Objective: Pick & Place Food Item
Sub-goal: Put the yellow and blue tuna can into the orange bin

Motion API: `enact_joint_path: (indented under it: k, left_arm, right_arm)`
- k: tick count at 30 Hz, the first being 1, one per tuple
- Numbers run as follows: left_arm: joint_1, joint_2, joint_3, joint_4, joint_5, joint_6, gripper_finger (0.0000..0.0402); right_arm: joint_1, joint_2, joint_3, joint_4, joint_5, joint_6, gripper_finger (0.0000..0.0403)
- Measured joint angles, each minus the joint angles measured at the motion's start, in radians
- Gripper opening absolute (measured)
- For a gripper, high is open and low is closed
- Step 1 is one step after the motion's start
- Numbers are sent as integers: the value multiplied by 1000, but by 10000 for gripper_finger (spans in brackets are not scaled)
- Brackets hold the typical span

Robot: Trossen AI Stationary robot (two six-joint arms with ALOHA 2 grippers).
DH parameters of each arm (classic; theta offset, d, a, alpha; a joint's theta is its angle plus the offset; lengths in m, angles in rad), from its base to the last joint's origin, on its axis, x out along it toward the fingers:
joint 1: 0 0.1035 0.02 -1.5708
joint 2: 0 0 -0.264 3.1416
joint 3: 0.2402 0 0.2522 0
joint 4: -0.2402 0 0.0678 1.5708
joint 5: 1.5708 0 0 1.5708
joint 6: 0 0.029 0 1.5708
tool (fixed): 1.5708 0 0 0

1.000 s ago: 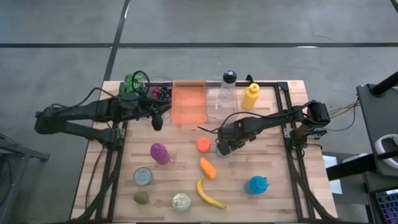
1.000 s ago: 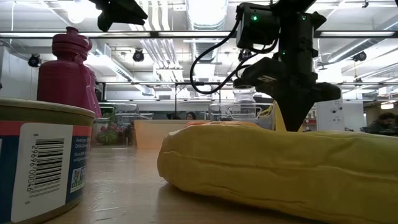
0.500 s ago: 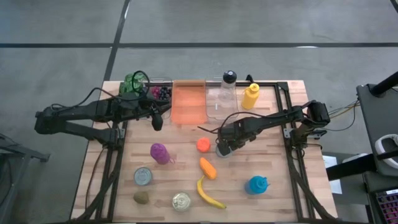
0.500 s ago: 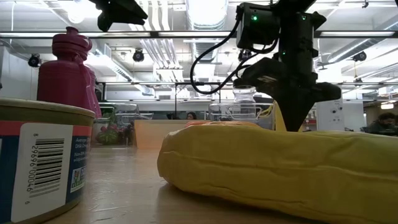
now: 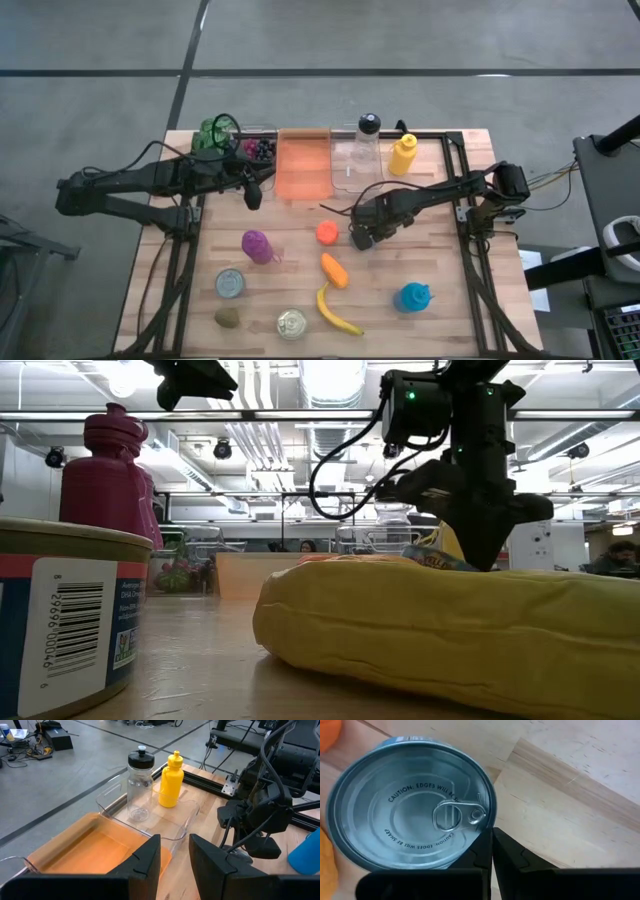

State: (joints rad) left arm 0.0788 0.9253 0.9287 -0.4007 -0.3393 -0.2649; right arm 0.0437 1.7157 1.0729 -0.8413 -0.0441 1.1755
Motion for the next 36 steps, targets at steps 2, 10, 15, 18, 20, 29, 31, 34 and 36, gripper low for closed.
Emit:
enact_joint_path:
  k: [2,10,15,18,20,29,31,34,36]
  left_arm:
    - [0,0,0,0,0,0,106]
    - [0,0,0,0,0,0,106]
    - [0,0,0,0,0,0,106]
    - [0,0,0,0,0,1,106]
    - [0,0,0,0,0,1,106]
    - [0,0,0,7,0,0,106]
    - [0,0,0,7,0,0,106]
    - [0,0,0,8,0,-4,106]
    - [0,0,0,8,0,-4,106]
  right_arm:
    - [0,-1,-1,0,2,0,8]
    - [0,-1,-40,9,4,21,8]
    - [0,-3,-76,43,12,31,8]
    - [0,-3,-89,49,15,42,8]
    - [0,-4,-96,53,18,54,8]
    - [0,-8,-134,122,18,78,8]
    - [-2,-8,-137,122,17,85,8]
    - [-3,-7,-137,119,2,115,8]
    - [-4,-6,-138,119,-31,136,8]
